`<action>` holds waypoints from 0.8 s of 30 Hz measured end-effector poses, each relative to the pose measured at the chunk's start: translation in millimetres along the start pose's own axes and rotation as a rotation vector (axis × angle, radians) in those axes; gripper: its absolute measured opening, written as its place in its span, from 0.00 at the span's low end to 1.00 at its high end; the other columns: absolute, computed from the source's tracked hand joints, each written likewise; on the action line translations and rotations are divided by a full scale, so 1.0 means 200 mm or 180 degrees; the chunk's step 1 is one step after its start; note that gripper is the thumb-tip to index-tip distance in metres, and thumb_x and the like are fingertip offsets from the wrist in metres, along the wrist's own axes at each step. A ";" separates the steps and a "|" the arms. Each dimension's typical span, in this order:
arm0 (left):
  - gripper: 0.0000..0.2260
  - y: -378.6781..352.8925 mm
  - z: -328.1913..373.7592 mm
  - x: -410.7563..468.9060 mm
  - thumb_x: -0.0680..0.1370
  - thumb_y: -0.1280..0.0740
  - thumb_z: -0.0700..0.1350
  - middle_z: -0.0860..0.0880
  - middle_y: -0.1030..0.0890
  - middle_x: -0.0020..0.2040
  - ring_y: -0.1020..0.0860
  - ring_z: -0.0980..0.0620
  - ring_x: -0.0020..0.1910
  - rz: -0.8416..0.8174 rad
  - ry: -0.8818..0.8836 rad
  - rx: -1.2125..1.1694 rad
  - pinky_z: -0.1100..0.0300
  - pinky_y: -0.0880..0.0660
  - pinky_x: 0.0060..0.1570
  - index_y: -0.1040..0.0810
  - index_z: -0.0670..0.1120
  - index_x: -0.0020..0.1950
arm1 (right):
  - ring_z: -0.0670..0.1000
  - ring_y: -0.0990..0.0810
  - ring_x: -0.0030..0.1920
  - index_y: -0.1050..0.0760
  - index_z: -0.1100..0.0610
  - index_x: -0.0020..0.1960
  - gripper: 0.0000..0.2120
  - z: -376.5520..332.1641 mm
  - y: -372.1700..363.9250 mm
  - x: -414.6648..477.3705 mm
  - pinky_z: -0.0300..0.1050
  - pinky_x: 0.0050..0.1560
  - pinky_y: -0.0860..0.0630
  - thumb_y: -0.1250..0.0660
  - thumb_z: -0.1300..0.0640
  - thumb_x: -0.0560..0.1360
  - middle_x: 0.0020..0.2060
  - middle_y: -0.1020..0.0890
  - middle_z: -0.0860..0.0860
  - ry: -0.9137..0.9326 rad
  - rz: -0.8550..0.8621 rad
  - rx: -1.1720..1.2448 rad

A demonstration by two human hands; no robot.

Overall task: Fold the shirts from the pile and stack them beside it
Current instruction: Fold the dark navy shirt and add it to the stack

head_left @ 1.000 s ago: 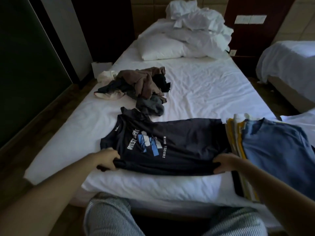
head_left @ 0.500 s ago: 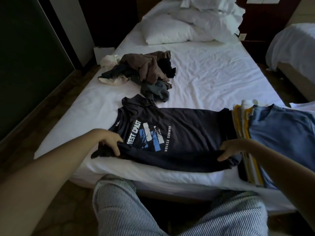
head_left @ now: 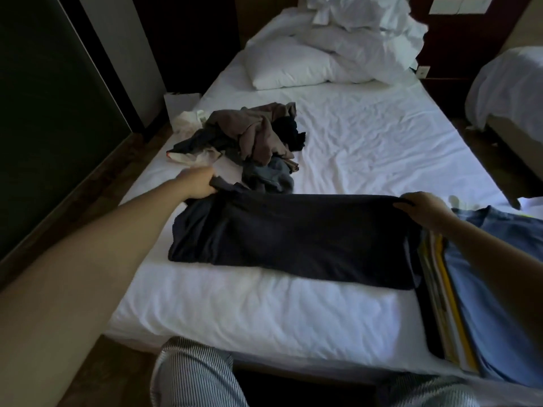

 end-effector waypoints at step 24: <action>0.20 -0.93 -0.19 -0.30 0.79 0.36 0.45 0.35 0.25 0.62 0.26 0.36 0.60 0.1427 0.3042 -0.3260 0.49 0.29 0.56 0.29 0.33 0.65 | 0.65 0.37 0.70 0.44 0.68 0.73 0.26 -0.03 -0.71 -0.55 0.54 0.69 0.39 0.41 0.56 0.80 0.70 0.37 0.66 -0.2718 0.1341 0.2572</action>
Point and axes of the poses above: each hand's wrist, its own x-axis towards the middle knuckle, its own y-axis out of the back of the hand, z = x × y, the point moved 1 cm from there along x, towards the middle knuckle
